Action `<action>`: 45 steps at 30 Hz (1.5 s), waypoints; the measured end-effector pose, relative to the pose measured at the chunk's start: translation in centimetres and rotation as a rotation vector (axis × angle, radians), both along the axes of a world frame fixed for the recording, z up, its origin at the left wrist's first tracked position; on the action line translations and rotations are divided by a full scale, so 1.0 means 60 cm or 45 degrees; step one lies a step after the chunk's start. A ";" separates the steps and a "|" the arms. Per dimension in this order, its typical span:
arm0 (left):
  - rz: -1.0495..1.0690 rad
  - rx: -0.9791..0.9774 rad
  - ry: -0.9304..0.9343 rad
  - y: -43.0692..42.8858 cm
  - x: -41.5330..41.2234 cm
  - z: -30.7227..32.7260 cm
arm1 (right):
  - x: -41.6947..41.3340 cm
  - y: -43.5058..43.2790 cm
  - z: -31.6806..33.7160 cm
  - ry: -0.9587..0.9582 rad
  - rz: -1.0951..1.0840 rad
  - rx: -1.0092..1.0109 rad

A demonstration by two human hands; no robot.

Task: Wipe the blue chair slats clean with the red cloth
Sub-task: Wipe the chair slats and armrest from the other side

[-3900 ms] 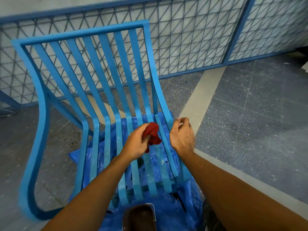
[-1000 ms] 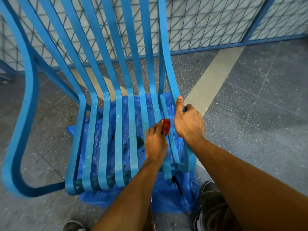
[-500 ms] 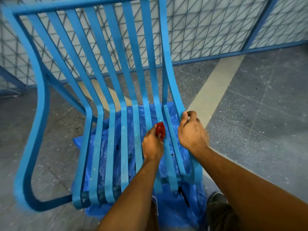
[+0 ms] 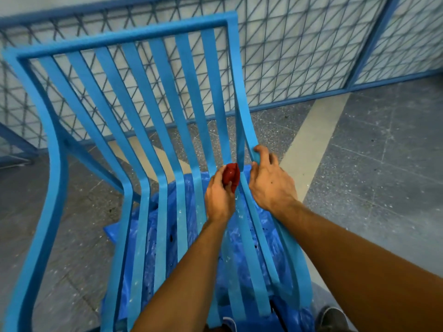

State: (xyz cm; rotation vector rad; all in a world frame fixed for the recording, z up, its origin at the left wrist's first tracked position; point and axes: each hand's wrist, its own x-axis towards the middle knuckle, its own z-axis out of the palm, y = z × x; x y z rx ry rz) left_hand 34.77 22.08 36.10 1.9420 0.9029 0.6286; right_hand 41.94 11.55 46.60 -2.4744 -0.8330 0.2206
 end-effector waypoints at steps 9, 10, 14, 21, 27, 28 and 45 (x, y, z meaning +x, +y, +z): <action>-0.300 0.327 0.451 0.098 0.104 -0.042 | 0.011 0.002 -0.012 -0.073 -0.004 -0.058; -0.367 0.358 0.510 0.100 0.105 -0.045 | 0.012 0.003 -0.012 -0.072 -0.004 -0.061; -0.534 0.420 0.651 0.078 0.084 -0.071 | 0.012 0.001 -0.012 -0.053 -0.009 -0.063; -0.744 0.481 0.655 0.063 0.032 -0.067 | 0.011 0.000 -0.007 -0.083 -0.016 -0.026; -0.917 -0.007 0.769 0.084 0.045 -0.014 | 0.007 0.001 -0.008 -0.081 -0.023 -0.042; -0.880 -0.035 0.715 0.085 0.050 -0.008 | 0.007 0.001 -0.008 -0.084 -0.028 -0.047; -0.957 0.327 0.680 0.003 -0.040 -0.031 | 0.004 -0.003 -0.004 -0.114 -0.008 -0.009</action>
